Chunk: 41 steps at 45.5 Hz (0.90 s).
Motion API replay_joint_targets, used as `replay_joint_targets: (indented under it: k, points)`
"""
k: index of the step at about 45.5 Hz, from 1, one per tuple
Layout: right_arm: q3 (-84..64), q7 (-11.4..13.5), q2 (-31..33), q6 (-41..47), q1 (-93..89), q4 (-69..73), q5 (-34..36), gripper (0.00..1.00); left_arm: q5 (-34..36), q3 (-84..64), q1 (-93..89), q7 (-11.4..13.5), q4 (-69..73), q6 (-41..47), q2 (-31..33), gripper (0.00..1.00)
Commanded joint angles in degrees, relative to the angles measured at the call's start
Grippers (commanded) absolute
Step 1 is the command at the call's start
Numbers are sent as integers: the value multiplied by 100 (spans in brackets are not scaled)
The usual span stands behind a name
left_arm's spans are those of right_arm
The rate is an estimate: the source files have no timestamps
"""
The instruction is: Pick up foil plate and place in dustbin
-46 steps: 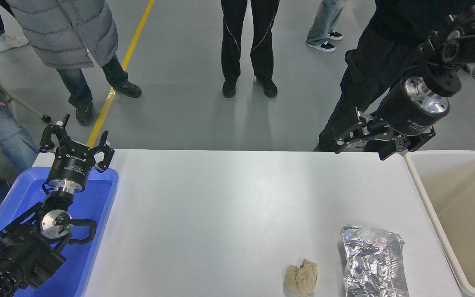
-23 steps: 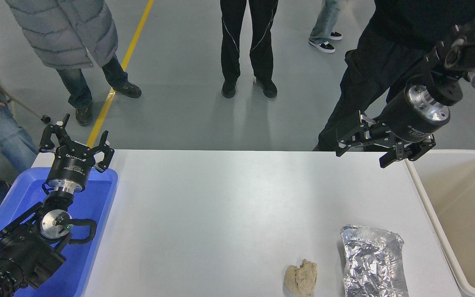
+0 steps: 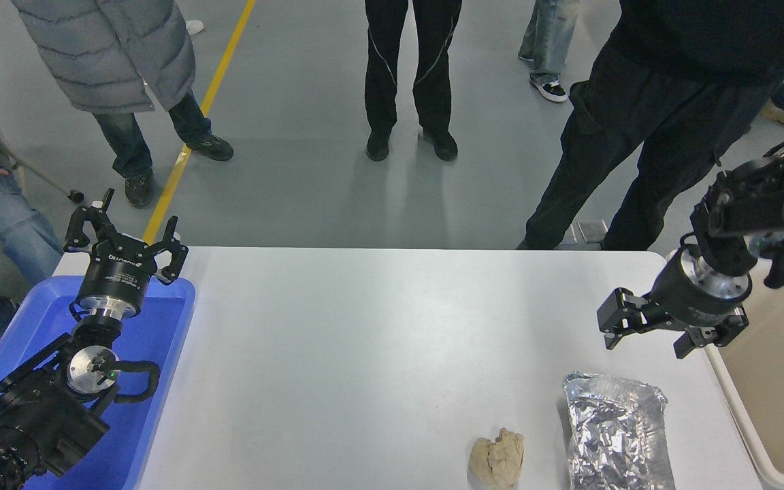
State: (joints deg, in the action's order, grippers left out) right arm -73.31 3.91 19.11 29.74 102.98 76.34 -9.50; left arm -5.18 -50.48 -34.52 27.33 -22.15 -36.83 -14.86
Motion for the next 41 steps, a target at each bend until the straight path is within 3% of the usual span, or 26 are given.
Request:
replay_joint_targets:
  k: [1, 11, 28, 41]
  points:
    - [378, 426, 206, -469, -1051, -31, -658, 93, -1, -6, -2, 1, 0, 1, 0, 98]
    - [888, 426, 479, -513, -1455, -23, -676, 94, -1, -6, -2, 1, 0, 1, 0, 98]
    - [1073, 435, 462, -1559, -2299, -154, -1344, 94, -1, -15, 7, 9, 0, 1, 0, 98]
    - [1187, 435, 479, -1814, -2862, -769, -1292, 93, -1, -15, 7, 9, 0, 1, 0, 98]
